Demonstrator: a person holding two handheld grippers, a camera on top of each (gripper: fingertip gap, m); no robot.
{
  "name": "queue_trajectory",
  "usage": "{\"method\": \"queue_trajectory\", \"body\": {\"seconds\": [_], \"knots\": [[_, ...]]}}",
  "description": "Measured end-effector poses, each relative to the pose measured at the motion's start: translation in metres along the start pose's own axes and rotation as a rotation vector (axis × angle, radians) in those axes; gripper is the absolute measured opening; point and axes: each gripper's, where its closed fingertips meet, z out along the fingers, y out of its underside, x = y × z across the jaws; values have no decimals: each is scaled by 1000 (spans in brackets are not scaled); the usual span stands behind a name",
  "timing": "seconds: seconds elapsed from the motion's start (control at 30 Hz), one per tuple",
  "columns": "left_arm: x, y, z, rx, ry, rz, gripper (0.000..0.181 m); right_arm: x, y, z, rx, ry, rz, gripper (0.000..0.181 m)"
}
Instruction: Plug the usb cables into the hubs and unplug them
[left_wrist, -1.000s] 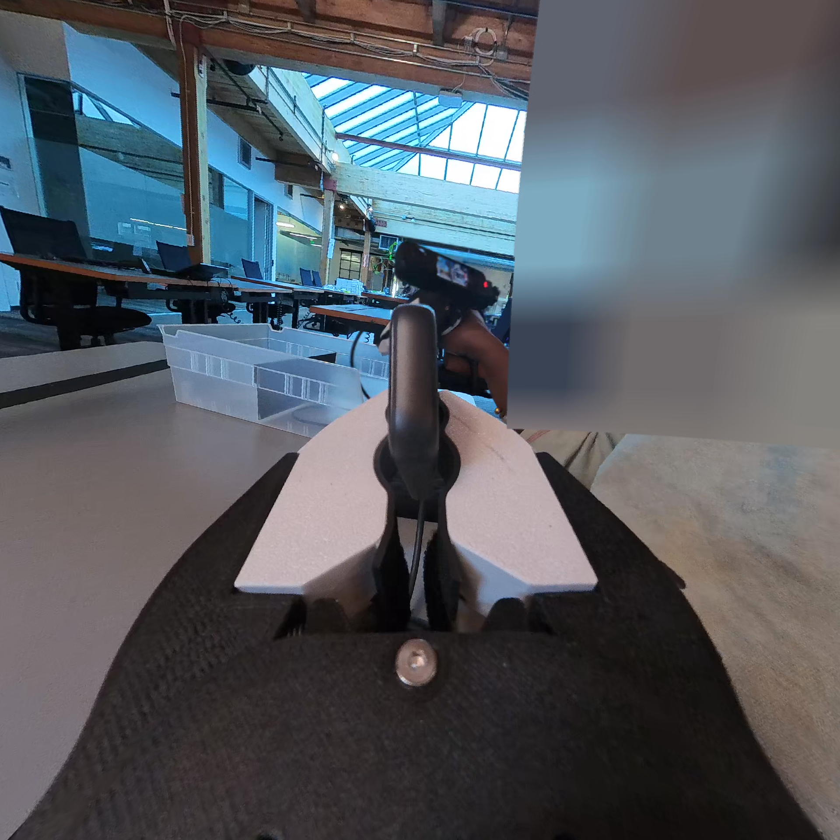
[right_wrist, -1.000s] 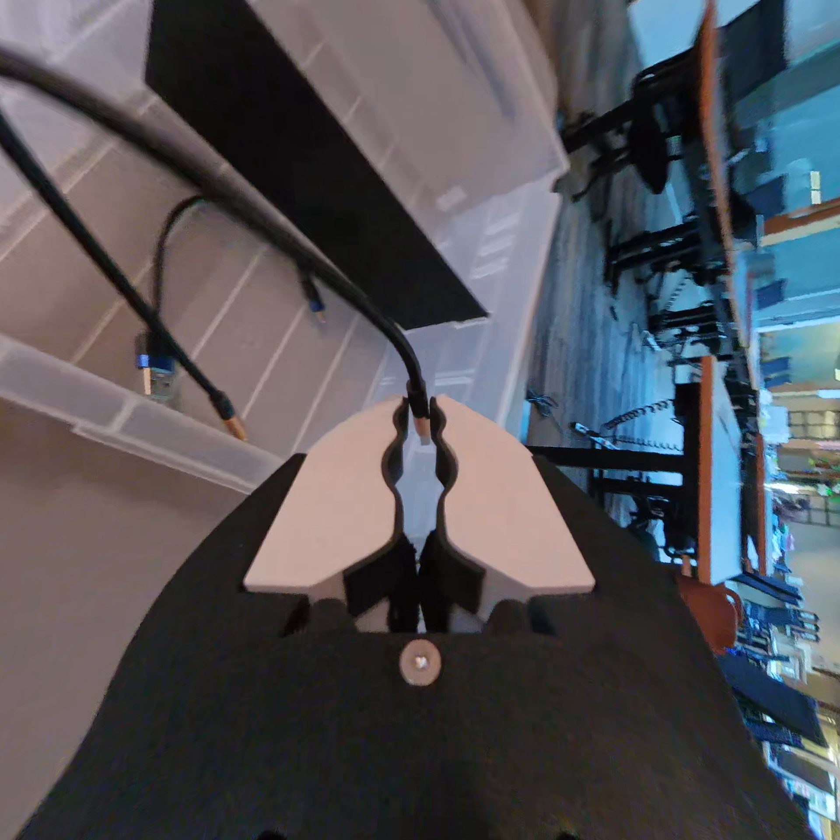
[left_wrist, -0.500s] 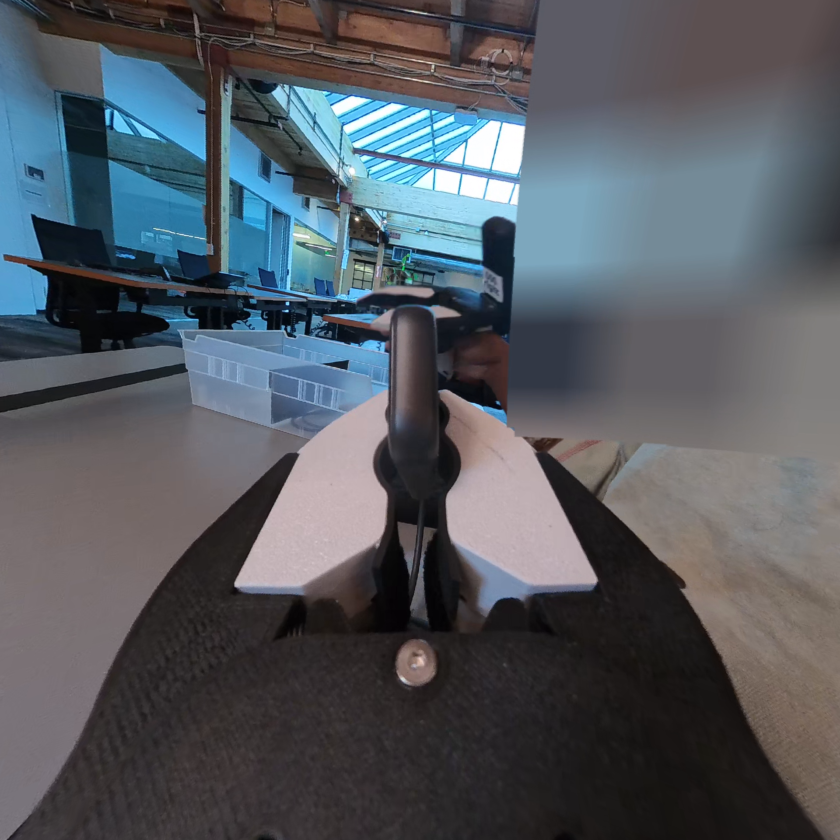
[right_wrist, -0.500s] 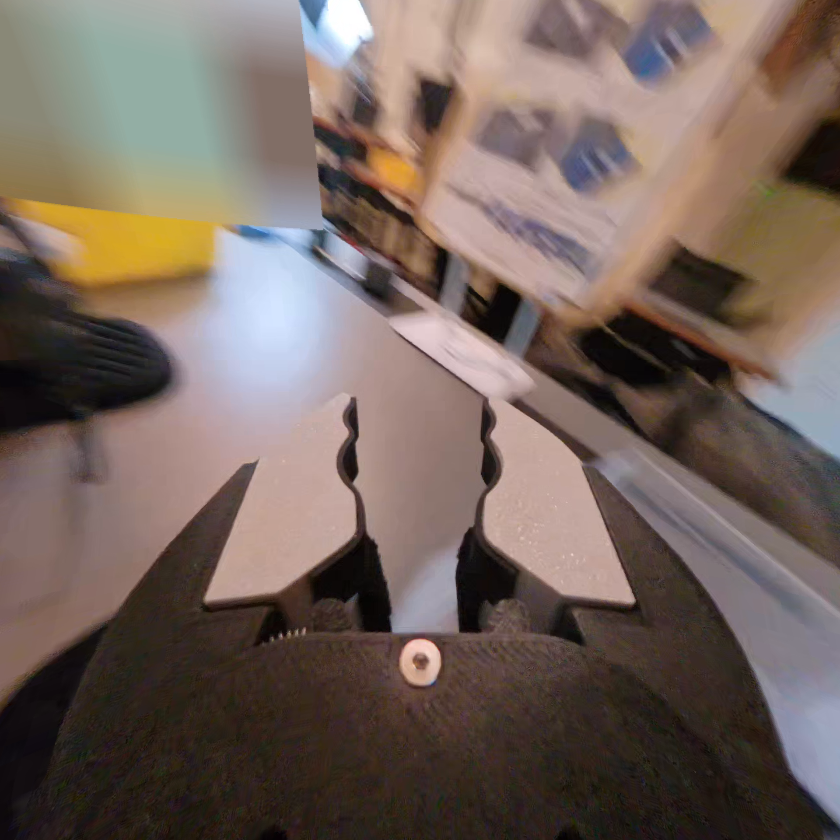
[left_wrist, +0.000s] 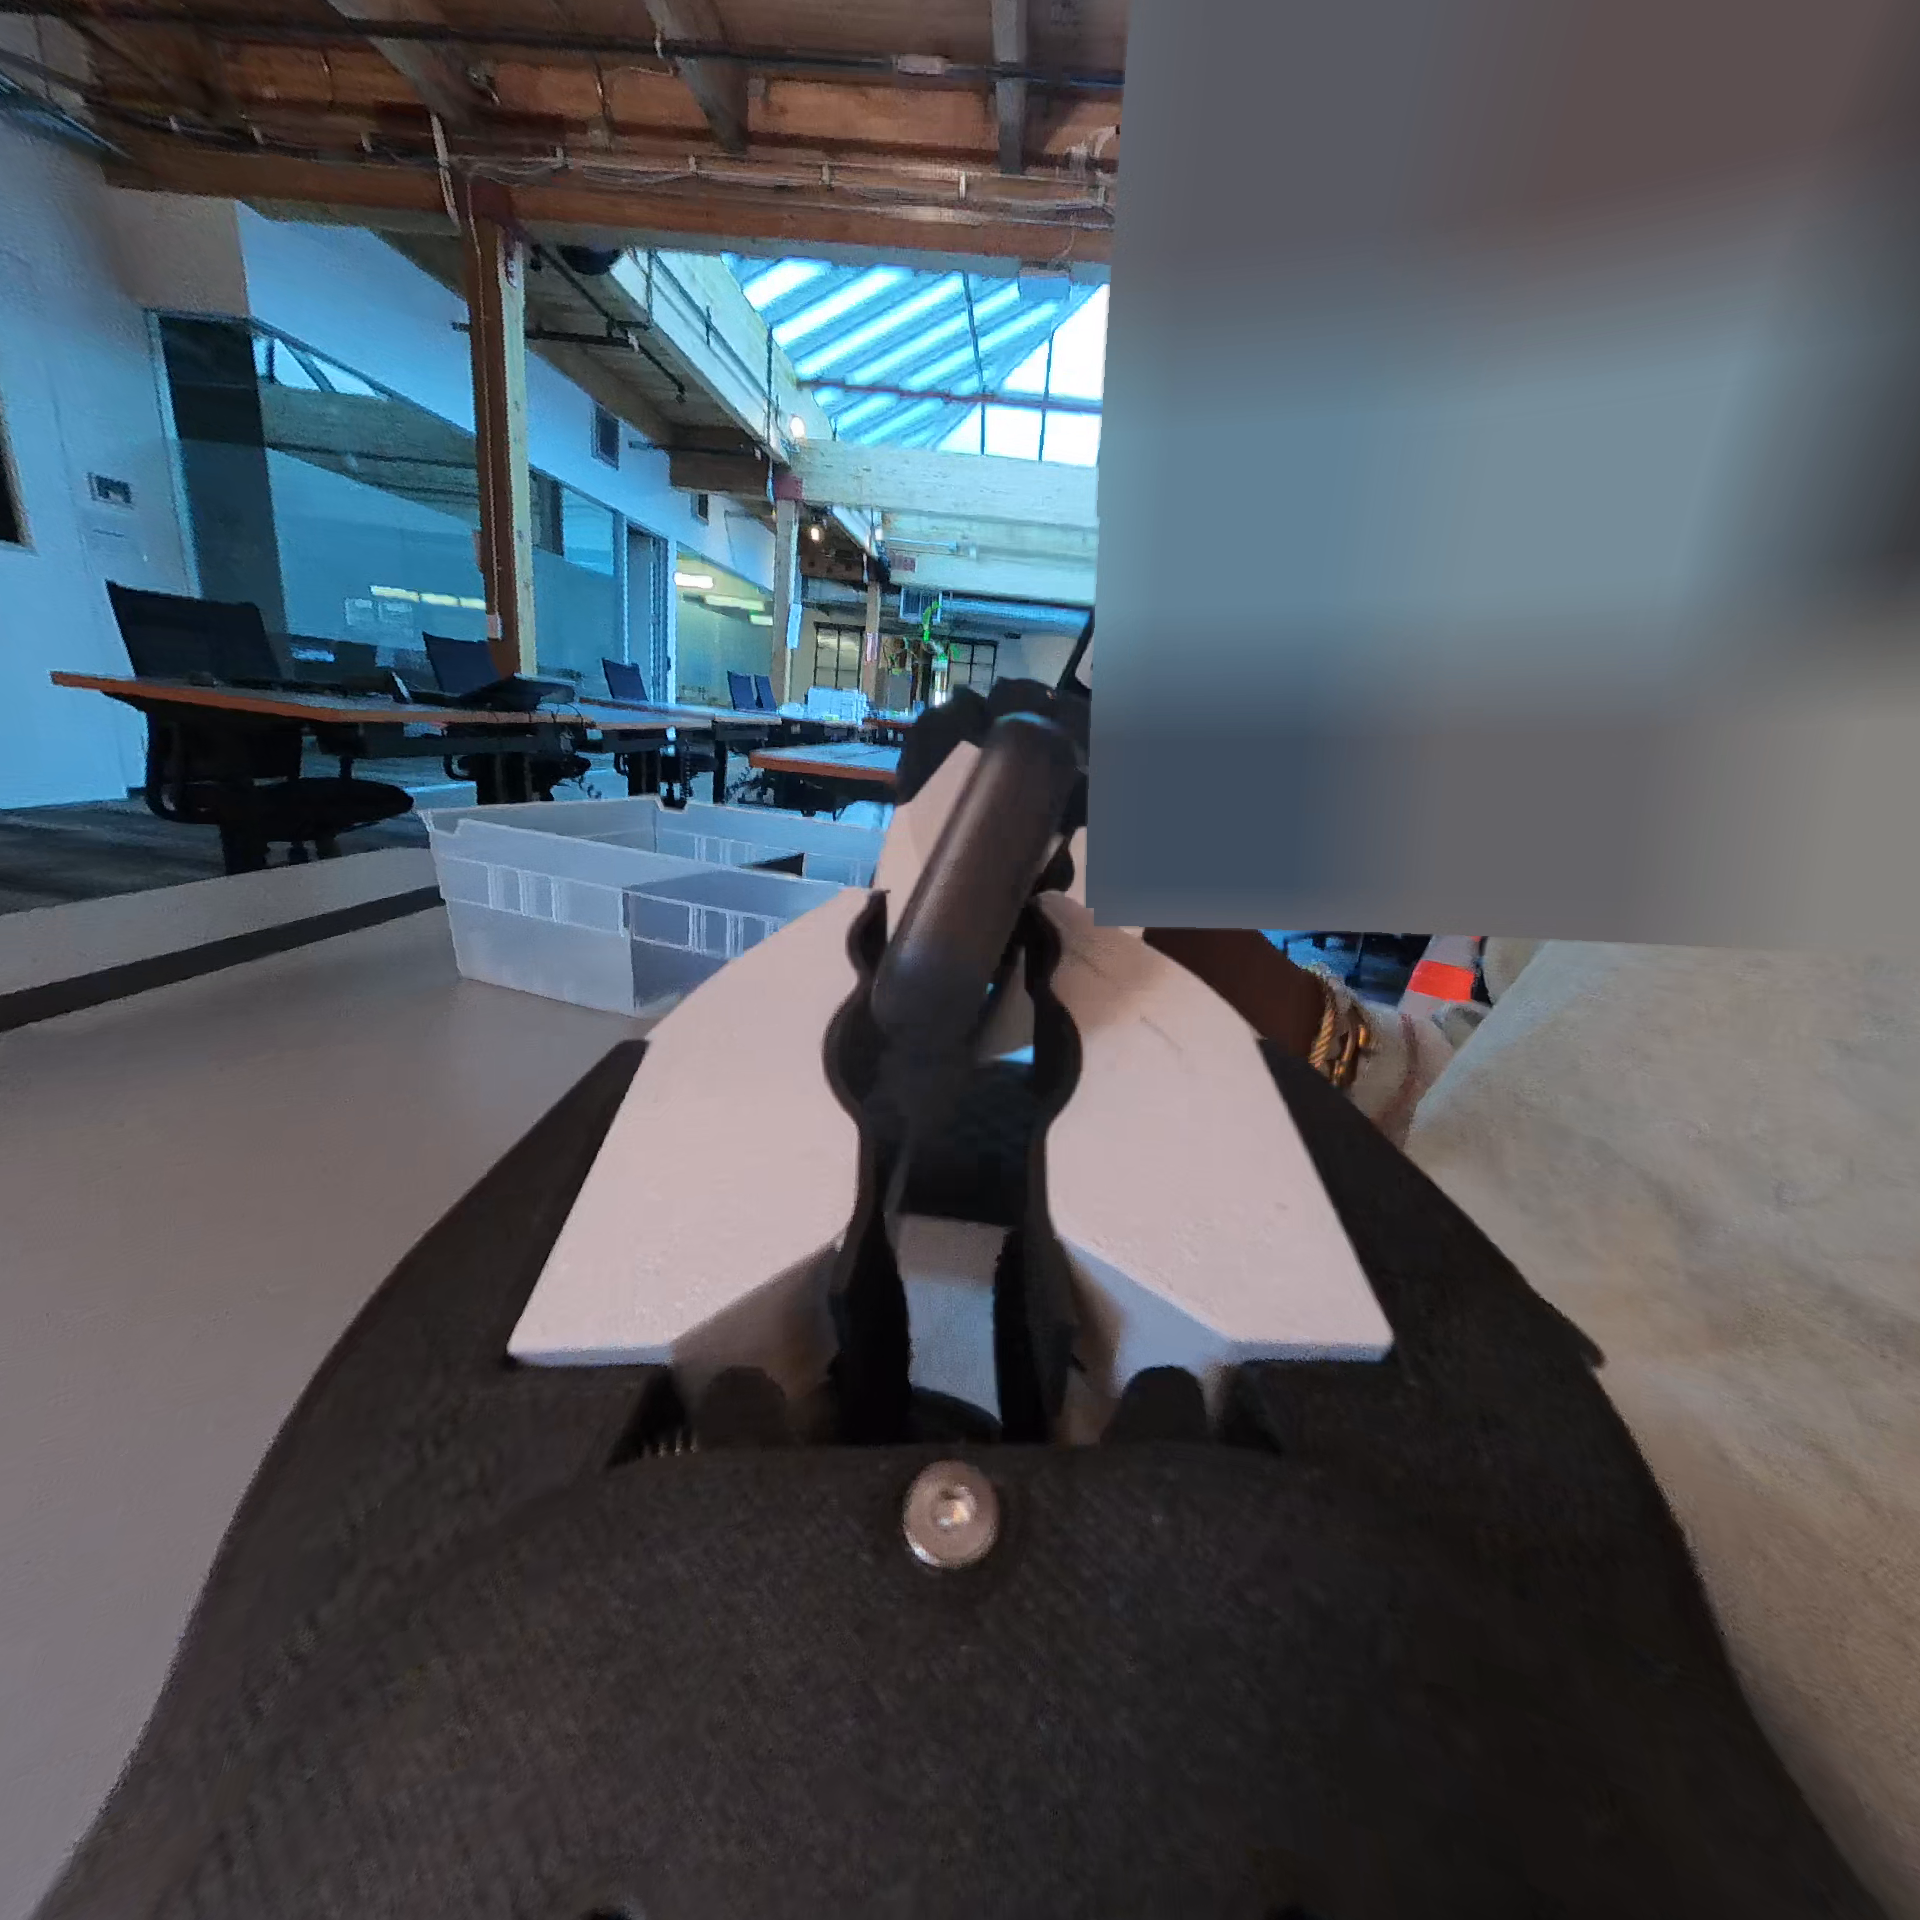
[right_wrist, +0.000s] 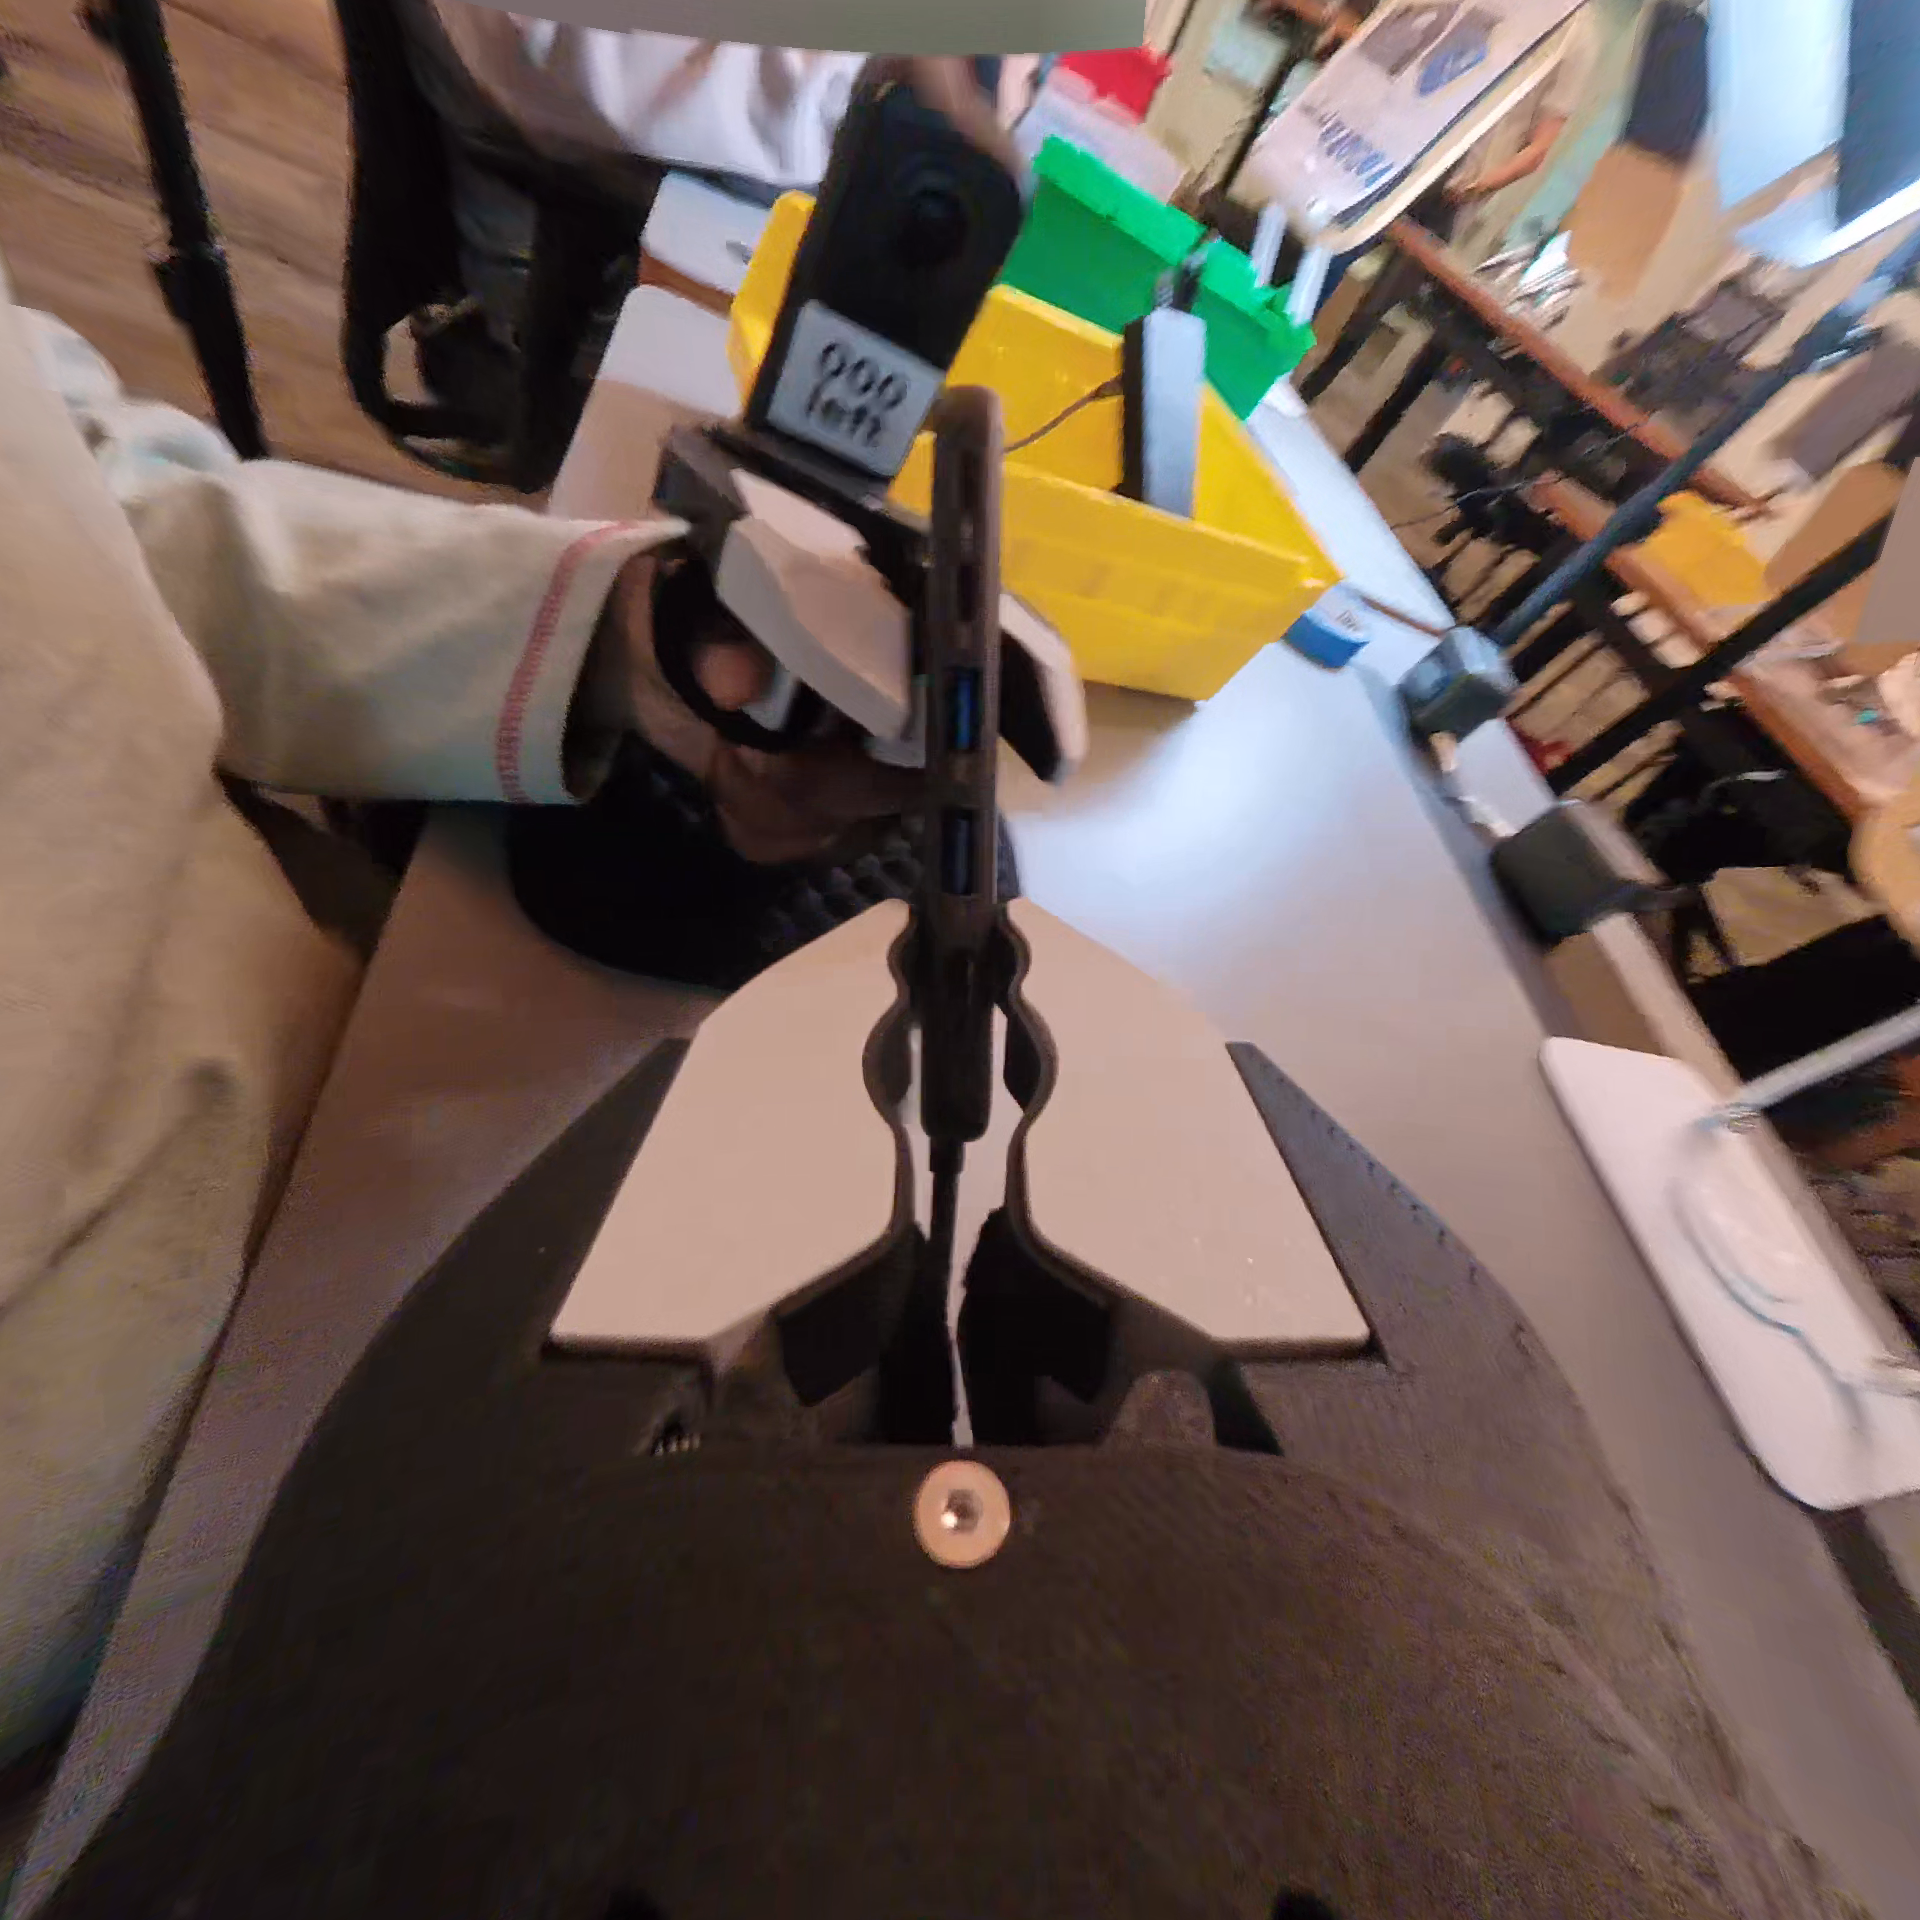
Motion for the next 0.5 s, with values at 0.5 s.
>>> {"method": "queue_trajectory", "body": {"seconds": [0.5], "knots": [[-22, -23, -14, 170, -121, -63, 36, 176, -76, -286, 443, 956, -184, 12]]}}
